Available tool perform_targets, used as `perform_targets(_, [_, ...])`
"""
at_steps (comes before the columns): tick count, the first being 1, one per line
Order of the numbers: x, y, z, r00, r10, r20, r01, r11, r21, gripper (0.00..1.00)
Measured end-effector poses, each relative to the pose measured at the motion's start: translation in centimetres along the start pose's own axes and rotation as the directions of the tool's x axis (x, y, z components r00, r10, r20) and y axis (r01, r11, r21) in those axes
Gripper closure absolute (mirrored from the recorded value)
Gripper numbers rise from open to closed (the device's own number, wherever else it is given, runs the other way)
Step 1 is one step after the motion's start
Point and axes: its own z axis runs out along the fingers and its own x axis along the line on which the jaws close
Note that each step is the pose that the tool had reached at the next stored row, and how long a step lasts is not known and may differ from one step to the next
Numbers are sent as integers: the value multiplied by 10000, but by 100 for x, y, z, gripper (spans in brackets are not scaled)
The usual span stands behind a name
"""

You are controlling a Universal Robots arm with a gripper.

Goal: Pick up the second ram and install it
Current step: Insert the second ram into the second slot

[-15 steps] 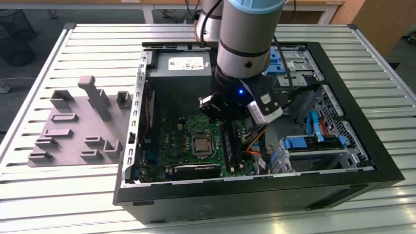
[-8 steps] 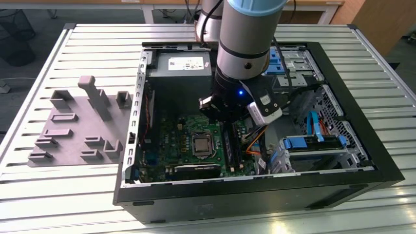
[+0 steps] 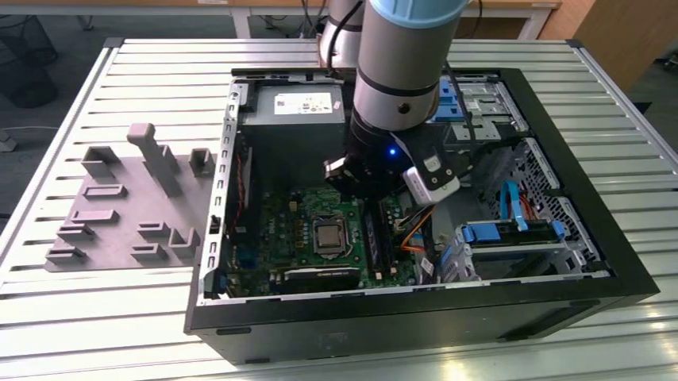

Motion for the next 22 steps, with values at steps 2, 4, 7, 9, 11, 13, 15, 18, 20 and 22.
perform_targets(2, [-16, 0, 3, 10000, 0, -5, 0, 10000, 3, 86])
perform_targets(4, [-36, -1, 5, 10000, -1, -6, 1, 10000, 3, 86])
perform_targets(7, [-37, 0, 6, 10000, 3, -6, -3, 10000, 2, 86])
perform_targets(9, [-38, 0, 6, 10000, 2, -6, -2, 10000, 2, 86])
perform_targets(11, [-40, 0, 11, 10000, 2, -5, -2, 10000, -1, 86])
perform_targets(13, [-45, 0, 16, 10000, 5, -6, -5, 10000, 1, 86])
perform_targets(15, [-61, 0, 22, 10000, 24, -6, -24, 10000, 0, 86])
perform_targets(18, [-70, 0, 37, 10000, 51, -7, -51, 10000, -1, 86])
perform_targets(20, [-70, 0, 49, 10000, 63, -7, -63, 10000, -1, 86])
perform_targets(22, [-72, 0, 64, 10000, 95, -8, -95, 10000, -1, 86])
